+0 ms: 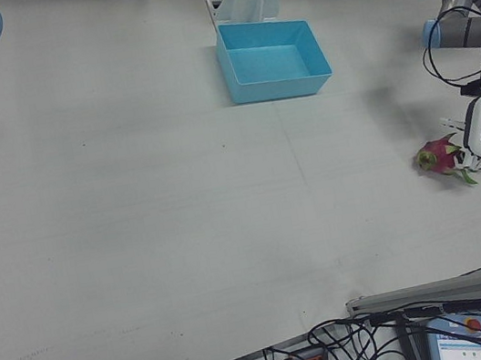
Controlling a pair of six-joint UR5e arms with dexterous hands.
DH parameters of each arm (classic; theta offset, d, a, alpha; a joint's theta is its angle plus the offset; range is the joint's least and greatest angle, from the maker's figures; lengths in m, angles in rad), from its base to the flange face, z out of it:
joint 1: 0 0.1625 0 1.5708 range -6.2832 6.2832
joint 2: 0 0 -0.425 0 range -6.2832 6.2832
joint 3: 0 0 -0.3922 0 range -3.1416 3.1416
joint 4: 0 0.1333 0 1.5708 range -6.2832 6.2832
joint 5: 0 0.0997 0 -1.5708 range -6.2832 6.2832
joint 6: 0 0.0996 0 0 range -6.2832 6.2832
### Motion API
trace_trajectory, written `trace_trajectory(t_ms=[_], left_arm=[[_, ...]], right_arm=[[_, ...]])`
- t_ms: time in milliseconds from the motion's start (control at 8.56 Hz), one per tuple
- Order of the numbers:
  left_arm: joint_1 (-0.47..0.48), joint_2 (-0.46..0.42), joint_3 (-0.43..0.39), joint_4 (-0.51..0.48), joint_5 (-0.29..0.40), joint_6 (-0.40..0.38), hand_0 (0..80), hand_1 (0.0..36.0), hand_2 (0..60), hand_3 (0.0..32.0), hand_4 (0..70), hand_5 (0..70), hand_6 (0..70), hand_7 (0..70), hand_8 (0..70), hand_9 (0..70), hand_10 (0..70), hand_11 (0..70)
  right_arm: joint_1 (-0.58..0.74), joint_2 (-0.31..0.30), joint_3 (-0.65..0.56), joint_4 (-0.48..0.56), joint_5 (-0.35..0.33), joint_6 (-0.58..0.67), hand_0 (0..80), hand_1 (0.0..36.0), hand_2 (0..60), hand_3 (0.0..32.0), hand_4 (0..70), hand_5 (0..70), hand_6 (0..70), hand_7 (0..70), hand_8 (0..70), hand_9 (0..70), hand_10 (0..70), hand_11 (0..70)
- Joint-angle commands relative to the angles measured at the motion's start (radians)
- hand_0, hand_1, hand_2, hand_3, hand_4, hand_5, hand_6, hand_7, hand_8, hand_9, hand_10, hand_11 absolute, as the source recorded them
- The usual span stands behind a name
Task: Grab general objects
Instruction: 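Adjust the left hand over the dragon fruit and close fingers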
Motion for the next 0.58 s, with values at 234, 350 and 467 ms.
trace_trajectory(t_ms=[234, 350, 467], left_arm=[[0.004, -0.001, -0.001, -0.039, 0.011, 0.008, 48.2, 26.2, 60.0, 13.2, 0.0, 21.8, 0.0, 0.0, 9.6, 0.0, 1.7, 4.4], [0.004, -0.001, 0.019, -0.069, 0.008, 0.008, 49.0, 27.4, 60.0, 13.0, 0.0, 23.8, 0.0, 0.0, 9.5, 0.0, 1.7, 4.4], [0.004, -0.001, 0.027, -0.089, 0.004, 0.011, 50.0, 28.6, 60.0, 14.4, 0.0, 24.2, 0.0, 0.0, 9.3, 0.0, 1.6, 4.5]], right_arm=[[0.0, 0.0, 0.0, 0.002, 0.0, 0.0, 0.0, 0.0, 0.0, 0.0, 0.0, 0.0, 0.0, 0.0, 0.0, 0.0, 0.0, 0.0], [0.0, 0.0, 0.0, 0.0, 0.0, 0.0, 0.0, 0.0, 0.0, 0.0, 0.0, 0.0, 0.0, 0.0, 0.0, 0.0, 0.0, 0.0], [0.0, 0.0, 0.0, 0.0, 0.0, 0.0, 0.0, 0.0, 0.0, 0.0, 0.0, 0.0, 0.0, 0.0, 0.0, 0.0, 0.0, 0.0]])
